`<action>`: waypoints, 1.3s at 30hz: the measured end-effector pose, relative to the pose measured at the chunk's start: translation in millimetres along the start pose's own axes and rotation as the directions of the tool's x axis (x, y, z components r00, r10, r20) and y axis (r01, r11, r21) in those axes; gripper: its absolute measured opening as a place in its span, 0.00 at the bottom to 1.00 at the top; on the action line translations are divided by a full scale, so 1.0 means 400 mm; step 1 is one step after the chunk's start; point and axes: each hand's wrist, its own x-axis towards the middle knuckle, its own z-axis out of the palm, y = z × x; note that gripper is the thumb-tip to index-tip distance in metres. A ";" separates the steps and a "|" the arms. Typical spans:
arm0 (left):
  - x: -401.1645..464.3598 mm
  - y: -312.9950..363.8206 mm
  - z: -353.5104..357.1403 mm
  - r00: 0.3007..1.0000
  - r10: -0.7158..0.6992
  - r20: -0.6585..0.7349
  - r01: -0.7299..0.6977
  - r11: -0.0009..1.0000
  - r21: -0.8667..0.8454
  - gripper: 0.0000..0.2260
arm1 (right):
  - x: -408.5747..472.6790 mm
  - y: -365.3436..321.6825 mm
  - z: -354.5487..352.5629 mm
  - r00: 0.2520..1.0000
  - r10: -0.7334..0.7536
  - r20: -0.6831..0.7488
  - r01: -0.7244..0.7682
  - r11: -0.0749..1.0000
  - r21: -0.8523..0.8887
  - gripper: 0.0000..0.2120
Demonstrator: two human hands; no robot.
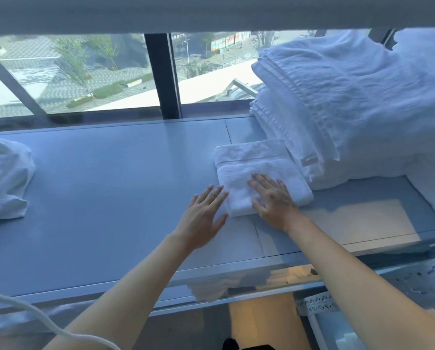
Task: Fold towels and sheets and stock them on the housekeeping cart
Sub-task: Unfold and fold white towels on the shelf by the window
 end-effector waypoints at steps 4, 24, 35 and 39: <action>-0.084 -0.127 -0.107 0.998 -0.047 -0.032 0.048 0.998 0.043 0.25 | 0.046 -0.182 0.026 0.998 -0.060 -0.025 0.061 0.997 0.039 0.26; -0.634 -0.899 -0.779 0.838 -0.378 -0.394 0.509 0.804 0.309 0.28 | 0.380 -1.248 0.301 0.915 -0.401 -0.034 0.402 0.909 0.113 0.30; -0.830 -1.101 -0.818 0.766 -0.512 -0.389 0.577 0.814 0.065 0.22 | 0.558 -1.609 0.422 0.842 -0.532 0.089 0.509 0.839 0.193 0.37; -0.826 -1.107 -0.835 0.776 -0.454 -0.438 0.524 0.851 0.045 0.16 | 0.564 -1.626 0.446 0.834 -0.552 0.024 0.538 0.821 0.192 0.28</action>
